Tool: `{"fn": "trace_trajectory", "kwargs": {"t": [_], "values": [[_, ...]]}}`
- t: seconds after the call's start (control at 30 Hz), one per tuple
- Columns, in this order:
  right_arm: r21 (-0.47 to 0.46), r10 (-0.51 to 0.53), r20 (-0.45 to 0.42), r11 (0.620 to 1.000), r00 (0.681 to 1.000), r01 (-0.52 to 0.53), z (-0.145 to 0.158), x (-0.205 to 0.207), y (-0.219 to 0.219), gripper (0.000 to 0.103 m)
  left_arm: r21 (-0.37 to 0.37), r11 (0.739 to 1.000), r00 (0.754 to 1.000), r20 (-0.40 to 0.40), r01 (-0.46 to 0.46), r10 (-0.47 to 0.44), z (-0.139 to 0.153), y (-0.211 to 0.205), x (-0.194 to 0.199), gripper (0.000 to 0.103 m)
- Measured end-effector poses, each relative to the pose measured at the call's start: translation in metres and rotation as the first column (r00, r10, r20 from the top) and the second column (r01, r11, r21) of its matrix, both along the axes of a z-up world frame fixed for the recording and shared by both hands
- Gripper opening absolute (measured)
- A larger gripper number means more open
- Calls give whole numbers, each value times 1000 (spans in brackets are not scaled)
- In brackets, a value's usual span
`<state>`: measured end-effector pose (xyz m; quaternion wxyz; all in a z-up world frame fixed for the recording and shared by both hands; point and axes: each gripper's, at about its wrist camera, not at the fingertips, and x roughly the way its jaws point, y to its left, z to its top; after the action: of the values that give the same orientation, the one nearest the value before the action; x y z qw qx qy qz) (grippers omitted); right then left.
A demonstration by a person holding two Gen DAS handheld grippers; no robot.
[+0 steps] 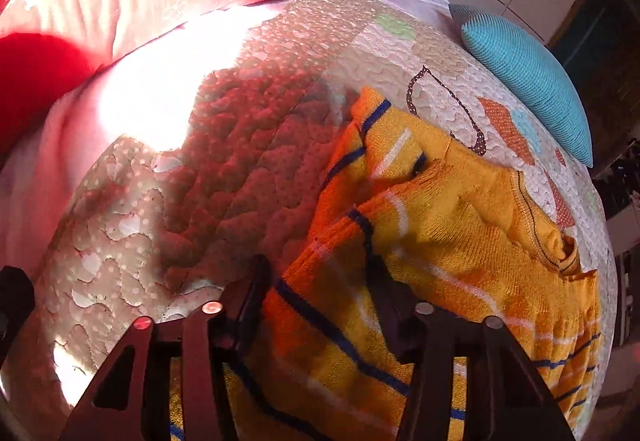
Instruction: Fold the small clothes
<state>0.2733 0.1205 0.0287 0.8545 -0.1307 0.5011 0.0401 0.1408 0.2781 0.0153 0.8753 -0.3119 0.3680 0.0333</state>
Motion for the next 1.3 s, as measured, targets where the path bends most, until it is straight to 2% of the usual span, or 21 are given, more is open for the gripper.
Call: {"fn": "trace_trajectory", "kwargs": {"t": [0.03,0.1,0.2,0.27,0.37,0.47,0.57,0.63,0.7,0.73,0.8,0.87,0.9,0.97,1.03,1.1,1.17,1.23,1.3], "values": [[7,-9,9,1000,1000,9,3,0,-4,24,-2,1000,1000,0,-3,3,1,0,0,81],[85,-19,0,996,1000,19,10,0,-19,17,-6,1000,1000,4,-9,9,3,0,-1,81],[245,-42,-6,969,999,43,32,-4,-56,15,-3,1000,1000,27,-12,13,10,-4,-4,81],[320,-75,20,945,997,64,52,-12,-90,15,11,1000,999,46,-8,8,18,-12,-7,81],[417,-138,56,903,989,103,80,-31,-156,15,32,999,996,80,28,-31,30,-31,-12,81],[469,-244,100,867,965,170,99,-61,-239,15,47,994,990,99,96,-101,39,-59,-15,82],[497,-347,92,828,933,259,89,-88,-321,15,41,981,977,84,191,-194,40,-95,-13,82],[494,-409,53,804,911,332,67,-106,-366,15,41,964,962,68,264,-266,40,-124,-14,82],[534,-461,-11,748,887,395,39,-120,-406,15,58,940,940,42,336,-338,37,-157,-17,82],[567,-478,-45,711,877,417,24,-126,-423,15,74,924,925,26,375,-378,36,-174,-18,82],[651,-469,-94,638,878,411,3,-138,-443,15,113,883,889,-15,455,-457,32,-211,-22,82],[702,-462,-100,595,881,392,-3,-148,-453,18,145,836,848,-49,529,-528,33,-244,-25,82],[716,-457,-93,586,884,379,-2,-152,-457,24,167,811,827,-59,561,-560,34,-260,-27,82],[724,-467,-71,584,881,368,5,-162,-463,26,230,765,795,-79,601,-601,37,-287,-36,82],[719,-489,-36,593,871,363,16,-174,-473,26,311,734,790,-111,604,-603,35,-306,-40,82],[725,-510,17,598,860,341,34,-186,-480,29,336,709,780,-161,620,-605,26,-317,-40,82],[753,-489,69,598,870,276,54,-197,-480,29,314,713,777,-198,627,-597,17,-320,-38,82],[752,-437,112,625,892,212,69,-200,-470,29,285,735,788,-201,615,-582,13,-318,-38,82],[745,-373,106,644,922,175,70,-197,-454,27,275,743,792,-203,610,-576,14,-317,-38,82]]}}
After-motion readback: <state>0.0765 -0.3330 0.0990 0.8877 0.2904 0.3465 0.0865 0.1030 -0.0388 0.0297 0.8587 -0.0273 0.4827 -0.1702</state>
